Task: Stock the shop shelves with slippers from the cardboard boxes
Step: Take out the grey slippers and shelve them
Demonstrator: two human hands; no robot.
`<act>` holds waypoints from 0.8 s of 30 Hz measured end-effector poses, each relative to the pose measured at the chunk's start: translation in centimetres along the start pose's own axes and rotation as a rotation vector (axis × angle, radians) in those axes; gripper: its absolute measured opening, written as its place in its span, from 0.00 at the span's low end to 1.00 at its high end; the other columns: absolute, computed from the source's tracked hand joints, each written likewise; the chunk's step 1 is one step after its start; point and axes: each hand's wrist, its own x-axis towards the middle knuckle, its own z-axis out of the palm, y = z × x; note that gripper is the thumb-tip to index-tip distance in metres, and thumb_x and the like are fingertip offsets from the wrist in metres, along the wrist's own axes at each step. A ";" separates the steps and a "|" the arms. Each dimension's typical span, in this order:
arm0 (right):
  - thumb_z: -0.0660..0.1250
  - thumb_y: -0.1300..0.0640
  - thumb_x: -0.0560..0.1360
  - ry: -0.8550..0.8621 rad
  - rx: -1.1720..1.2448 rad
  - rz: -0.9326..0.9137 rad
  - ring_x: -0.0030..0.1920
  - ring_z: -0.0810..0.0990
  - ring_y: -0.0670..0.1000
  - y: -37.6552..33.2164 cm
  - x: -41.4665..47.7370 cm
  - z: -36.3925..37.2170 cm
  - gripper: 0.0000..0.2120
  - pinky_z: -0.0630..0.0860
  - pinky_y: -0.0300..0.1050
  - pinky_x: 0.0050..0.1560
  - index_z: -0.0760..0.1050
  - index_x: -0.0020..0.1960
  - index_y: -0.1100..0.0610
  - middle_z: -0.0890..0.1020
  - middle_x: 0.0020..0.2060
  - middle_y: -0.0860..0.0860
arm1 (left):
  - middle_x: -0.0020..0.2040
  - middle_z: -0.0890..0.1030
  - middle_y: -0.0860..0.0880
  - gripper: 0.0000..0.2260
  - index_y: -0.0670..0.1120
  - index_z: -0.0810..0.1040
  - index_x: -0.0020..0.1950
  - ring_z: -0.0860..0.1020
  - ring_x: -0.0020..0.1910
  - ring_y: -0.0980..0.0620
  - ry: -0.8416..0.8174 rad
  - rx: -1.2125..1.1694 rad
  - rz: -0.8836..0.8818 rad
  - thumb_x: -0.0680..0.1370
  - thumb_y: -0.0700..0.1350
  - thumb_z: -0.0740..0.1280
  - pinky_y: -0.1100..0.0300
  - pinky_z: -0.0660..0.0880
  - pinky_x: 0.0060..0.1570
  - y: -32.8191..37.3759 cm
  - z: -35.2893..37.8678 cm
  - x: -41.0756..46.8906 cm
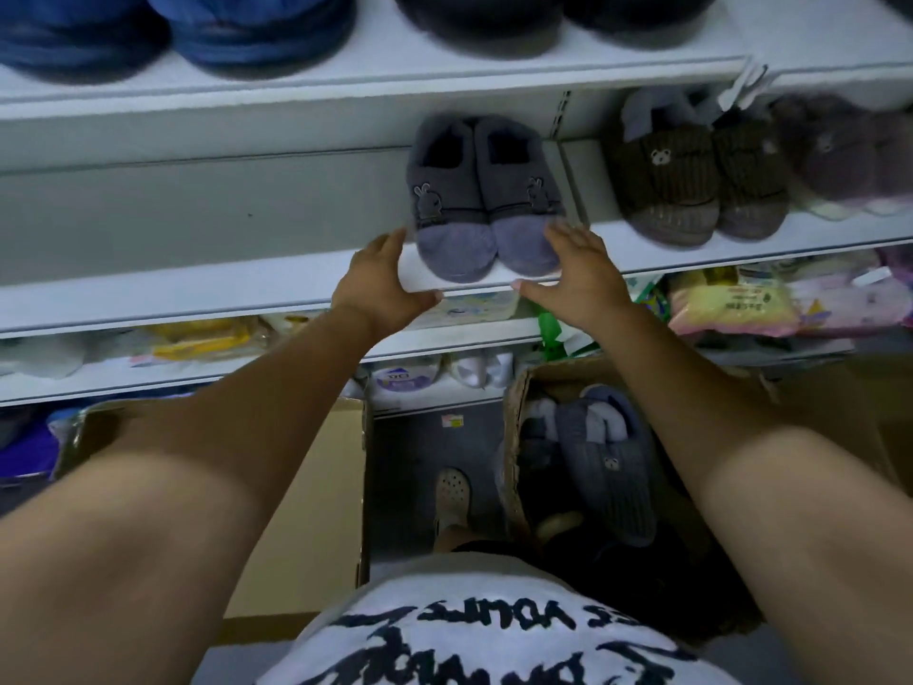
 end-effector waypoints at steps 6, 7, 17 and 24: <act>0.73 0.40 0.75 0.015 -0.025 -0.040 0.81 0.54 0.57 -2.9 -8.8 -0.6 0.43 0.53 0.49 0.80 0.60 0.81 0.57 0.59 0.81 0.55 | 0.81 0.63 0.45 0.39 0.51 0.60 0.82 0.60 0.79 0.43 0.079 0.137 0.062 0.76 0.61 0.71 0.48 0.63 0.76 -1.9 -0.5 -9.1; 0.73 0.41 0.75 0.019 -0.022 -0.044 0.81 0.53 0.57 -3.2 -10.6 -0.5 0.43 0.53 0.49 0.80 0.60 0.81 0.57 0.59 0.81 0.55 | 0.81 0.62 0.45 0.39 0.51 0.59 0.82 0.60 0.79 0.43 0.082 0.151 0.072 0.76 0.62 0.71 0.48 0.62 0.76 -2.1 -0.3 -10.7; 0.73 0.41 0.75 -0.053 -0.056 0.066 0.81 0.52 0.55 -2.0 -26.1 1.4 0.42 0.52 0.46 0.79 0.58 0.81 0.54 0.55 0.82 0.52 | 0.80 0.64 0.43 0.36 0.51 0.63 0.81 0.61 0.78 0.42 0.045 0.189 0.179 0.77 0.62 0.69 0.45 0.60 0.76 -1.2 3.3 -23.0; 0.71 0.40 0.76 -0.154 -0.025 0.235 0.82 0.49 0.54 2.1 -31.7 2.7 0.43 0.54 0.48 0.79 0.56 0.82 0.54 0.52 0.83 0.51 | 0.81 0.61 0.49 0.33 0.55 0.61 0.81 0.57 0.80 0.46 0.009 0.220 0.225 0.79 0.63 0.65 0.49 0.55 0.79 0.9 4.1 -25.1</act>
